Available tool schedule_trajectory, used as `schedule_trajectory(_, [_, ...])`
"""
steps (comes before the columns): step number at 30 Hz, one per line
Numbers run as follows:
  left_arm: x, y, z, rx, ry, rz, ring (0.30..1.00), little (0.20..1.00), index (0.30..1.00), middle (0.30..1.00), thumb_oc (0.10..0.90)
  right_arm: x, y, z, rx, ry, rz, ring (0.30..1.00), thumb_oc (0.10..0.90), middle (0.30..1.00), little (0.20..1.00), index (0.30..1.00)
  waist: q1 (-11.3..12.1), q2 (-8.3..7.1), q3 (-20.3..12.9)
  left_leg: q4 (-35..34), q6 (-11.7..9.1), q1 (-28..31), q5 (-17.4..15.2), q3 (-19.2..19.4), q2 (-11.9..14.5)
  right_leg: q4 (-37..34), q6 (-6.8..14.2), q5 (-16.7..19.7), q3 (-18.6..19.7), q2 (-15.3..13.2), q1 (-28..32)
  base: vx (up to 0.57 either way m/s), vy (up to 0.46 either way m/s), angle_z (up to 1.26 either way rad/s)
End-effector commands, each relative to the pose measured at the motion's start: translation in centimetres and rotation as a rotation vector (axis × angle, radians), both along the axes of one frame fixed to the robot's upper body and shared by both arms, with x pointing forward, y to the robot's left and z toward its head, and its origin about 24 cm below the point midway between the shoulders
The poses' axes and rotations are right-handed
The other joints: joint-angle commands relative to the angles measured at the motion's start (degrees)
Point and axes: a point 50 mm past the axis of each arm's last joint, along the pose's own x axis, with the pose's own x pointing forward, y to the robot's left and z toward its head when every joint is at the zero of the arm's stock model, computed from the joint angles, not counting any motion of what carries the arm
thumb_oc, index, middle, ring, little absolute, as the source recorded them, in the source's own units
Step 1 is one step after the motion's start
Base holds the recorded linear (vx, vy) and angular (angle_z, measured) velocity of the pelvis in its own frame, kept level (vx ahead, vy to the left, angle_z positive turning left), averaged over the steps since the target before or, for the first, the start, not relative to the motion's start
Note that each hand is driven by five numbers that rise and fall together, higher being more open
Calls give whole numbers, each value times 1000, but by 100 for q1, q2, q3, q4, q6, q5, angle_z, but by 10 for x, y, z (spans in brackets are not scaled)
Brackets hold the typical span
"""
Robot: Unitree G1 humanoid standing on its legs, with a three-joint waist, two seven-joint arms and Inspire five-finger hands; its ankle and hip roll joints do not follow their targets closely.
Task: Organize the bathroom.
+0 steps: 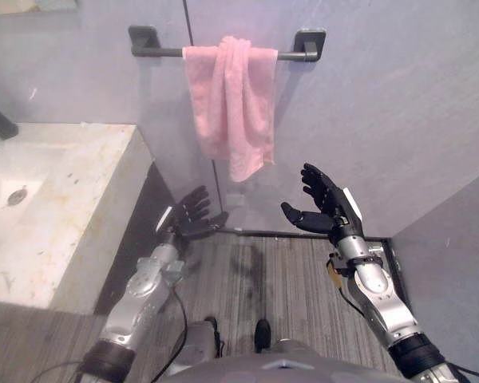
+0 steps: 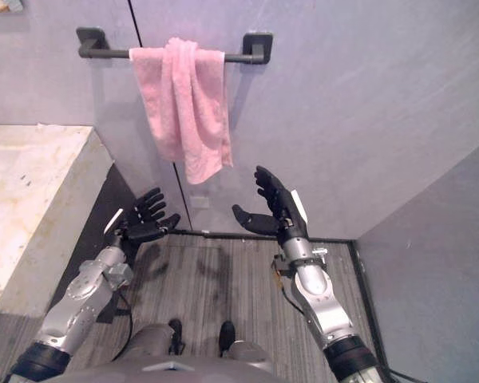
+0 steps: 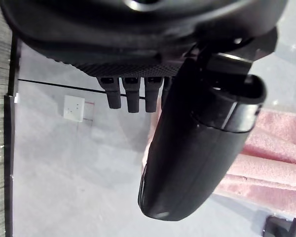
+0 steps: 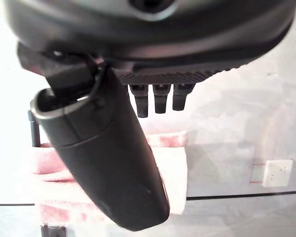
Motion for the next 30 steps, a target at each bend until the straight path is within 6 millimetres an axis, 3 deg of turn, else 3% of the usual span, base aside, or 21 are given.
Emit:
schedule_trajectory(1, [11, 9, 54, 3, -313, 28, 900, 900, 900, 900, 800, 10, 12, 52, 22, -284, 76, 900, 800, 900, 900, 900, 199, 84, -431, -629, 85, 280, 1060, 102, 93, -16, 409, -18, 206, -102, 108, 116, 121, -2])
schedule_trajectory(6, [22, 4, 60, 65, -346, 38, 900, 900, 900, 900, 800, 17, 14, 54, 29, -291, 59, 900, 800, 900, 900, 900, 203, 108, -718, -1020, 114, 768, 723, 29, -3, -16, 533, -6, -148, -312, 44, 119, 151, -19])
schedule_trajectory(15, [27, 3, 63, 78, -318, 30, 900, 900, 900, 900, 800, 28, 5, 77, 57, -383, -99, 900, 800, 900, 900, 900, 199, 172, -889, -1020, 342, 1015, 488, -19, -263, 92, 675, 80, -165, -542, 8, 96, 141, 12])
schedule_trajectory(18, [31, 1, 67, 117, -325, 5, 900, 900, 900, 900, 800, 31, 3, 86, 37, -433, -206, 900, 800, 900, 900, 900, 145, 238, -800, -1000, 527, 1150, 404, 91, -366, 1081, 787, 241, -168, -701, -413, 65, 102, -18])
schedule_trajectory(19, [33, 1, 69, 122, -335, 13, 900, 900, 900, 900, 800, 31, 3, 88, 29, -440, -221, 900, 800, 900, 900, 900, 102, 267, -769, -1020, 526, 1220, 367, 122, -353, 1112, 814, 358, -177, -749, -563, 63, 20, -25])
schedule_trajectory(22, [37, 5, 75, 119, -351, 30, 900, 900, 900, 900, 800, 32, 11, 91, 30, -461, -219, 900, 800, 900, 900, 900, 88, 310, -707, -1020, 430, 1285, 270, 266, -268, 741, 871, 506, -403, -846, -744, 34, -51, -25])
schedule_trajectory(30, [34, 2, 70, 81, -326, 48, 900, 900, 900, 900, 800, 25, 23, 107, -55, -565, -165, 900, 800, 900, 900, 900, 116, 225, -839, -1020, 344, 1179, 284, 374, -162, 30, 815, 342, -304, -574, -255, 60, -65, -2])
